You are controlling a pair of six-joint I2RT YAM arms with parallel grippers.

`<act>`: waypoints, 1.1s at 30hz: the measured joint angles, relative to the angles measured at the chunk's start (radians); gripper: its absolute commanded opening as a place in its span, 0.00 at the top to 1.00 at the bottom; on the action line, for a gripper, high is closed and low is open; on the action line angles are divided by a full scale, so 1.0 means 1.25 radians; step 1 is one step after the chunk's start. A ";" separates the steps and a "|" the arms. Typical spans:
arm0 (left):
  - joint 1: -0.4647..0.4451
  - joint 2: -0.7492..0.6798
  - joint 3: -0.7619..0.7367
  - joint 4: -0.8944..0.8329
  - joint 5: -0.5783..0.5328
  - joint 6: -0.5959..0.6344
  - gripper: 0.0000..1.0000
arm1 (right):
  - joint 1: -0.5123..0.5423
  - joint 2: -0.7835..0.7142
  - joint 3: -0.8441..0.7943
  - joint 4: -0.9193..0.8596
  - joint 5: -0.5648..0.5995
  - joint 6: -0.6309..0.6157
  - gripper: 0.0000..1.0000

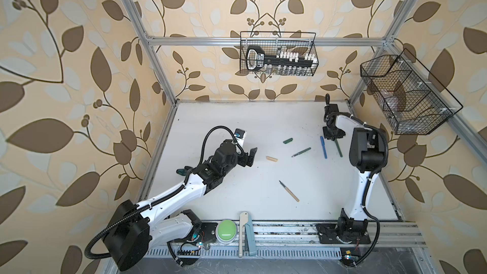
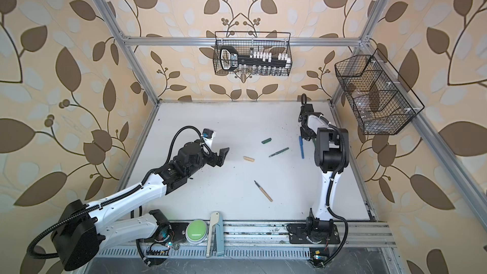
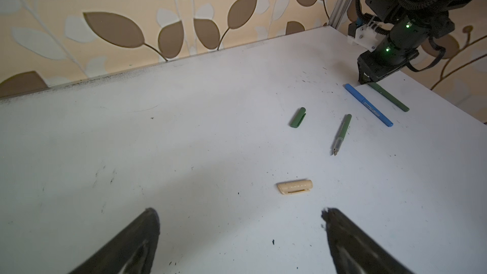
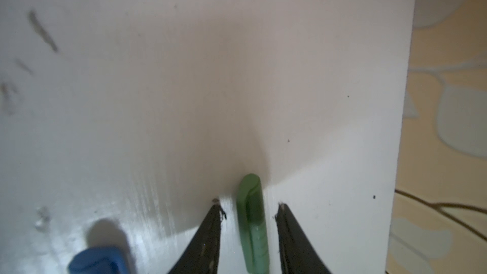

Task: Insert the pens into the pen caps
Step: 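Lower the capped green pen onto the table and open the right gripper, then move the right gripper over the beige-barrelled fountain pen on the table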

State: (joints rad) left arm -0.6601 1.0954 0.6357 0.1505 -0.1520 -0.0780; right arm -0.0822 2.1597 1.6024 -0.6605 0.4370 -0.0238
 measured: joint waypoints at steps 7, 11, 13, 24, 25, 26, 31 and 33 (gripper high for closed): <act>0.000 0.002 0.000 0.000 -0.011 0.001 0.01 | 0.013 -0.052 -0.032 0.047 -0.030 0.004 0.52; 0.000 0.006 0.000 0.000 -0.013 0.001 0.01 | 0.045 -0.175 -0.099 0.096 -0.065 0.014 0.51; 0.000 0.006 0.000 0.000 -0.021 0.001 0.01 | 0.069 -0.255 -0.148 0.135 -0.091 0.023 0.51; 0.011 -0.129 -0.079 0.023 -0.211 -0.034 0.01 | 0.272 -0.663 -0.510 0.323 -0.356 0.111 0.47; 0.012 -0.135 -0.070 0.011 -0.219 -0.039 0.01 | 0.278 -0.681 -0.527 0.327 -0.388 0.120 0.47; 0.016 -0.136 -0.057 -0.004 -0.222 -0.043 0.01 | 0.285 -0.695 -0.541 0.330 -0.408 0.128 0.47; 0.026 -0.143 -0.010 -0.058 -0.239 -0.073 0.01 | 0.406 -0.775 -0.628 0.336 -0.453 0.154 0.45; 0.027 -0.161 -0.013 -0.073 -0.238 -0.086 0.01 | 0.460 -0.818 -0.667 0.358 -0.475 0.172 0.44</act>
State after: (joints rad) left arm -0.6266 0.8940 0.6189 0.0597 -0.4496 -0.1852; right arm 0.4931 1.1378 0.7681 -0.2131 -0.1562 0.1913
